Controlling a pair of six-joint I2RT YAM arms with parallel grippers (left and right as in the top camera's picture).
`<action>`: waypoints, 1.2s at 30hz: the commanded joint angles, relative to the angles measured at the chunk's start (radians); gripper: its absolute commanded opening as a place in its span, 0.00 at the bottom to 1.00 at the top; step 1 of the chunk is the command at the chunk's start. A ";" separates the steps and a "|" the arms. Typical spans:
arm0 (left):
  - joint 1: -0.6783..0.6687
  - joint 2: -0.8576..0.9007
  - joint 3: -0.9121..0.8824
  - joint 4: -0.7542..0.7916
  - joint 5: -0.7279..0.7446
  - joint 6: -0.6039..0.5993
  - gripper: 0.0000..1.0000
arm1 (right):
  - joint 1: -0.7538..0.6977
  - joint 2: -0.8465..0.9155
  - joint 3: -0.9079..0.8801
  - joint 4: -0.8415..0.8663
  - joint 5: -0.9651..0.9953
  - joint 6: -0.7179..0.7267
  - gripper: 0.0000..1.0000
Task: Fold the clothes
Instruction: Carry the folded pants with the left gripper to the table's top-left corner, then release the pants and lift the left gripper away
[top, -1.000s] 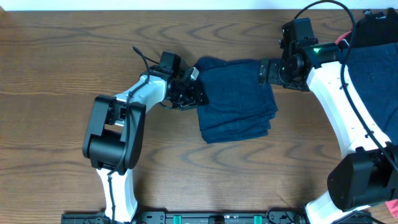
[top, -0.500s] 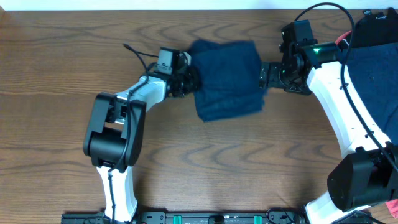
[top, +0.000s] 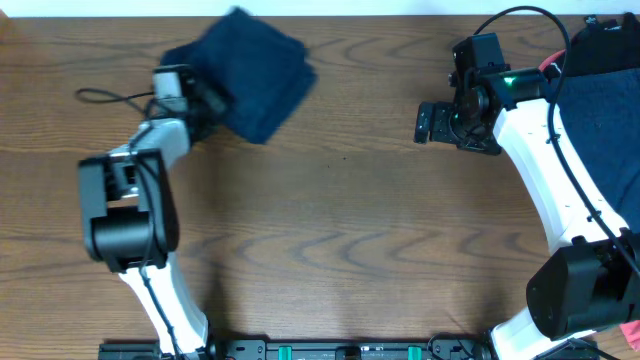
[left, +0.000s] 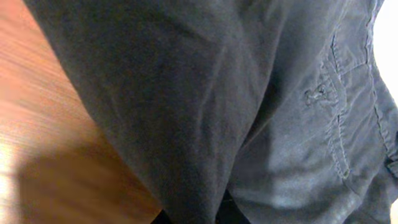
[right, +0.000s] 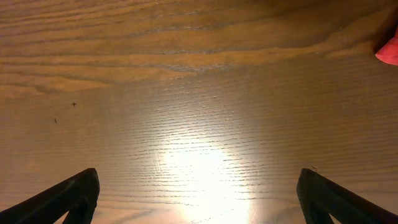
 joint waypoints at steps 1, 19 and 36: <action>0.077 0.019 -0.007 0.000 -0.053 -0.062 0.06 | -0.006 -0.027 0.010 -0.001 0.000 -0.012 0.99; 0.161 0.035 -0.007 0.162 -0.124 -0.178 0.06 | -0.005 -0.027 0.010 -0.014 0.000 -0.012 0.99; 0.157 0.134 -0.006 0.301 -0.127 -0.227 0.06 | -0.005 -0.027 0.010 -0.039 0.000 -0.012 0.99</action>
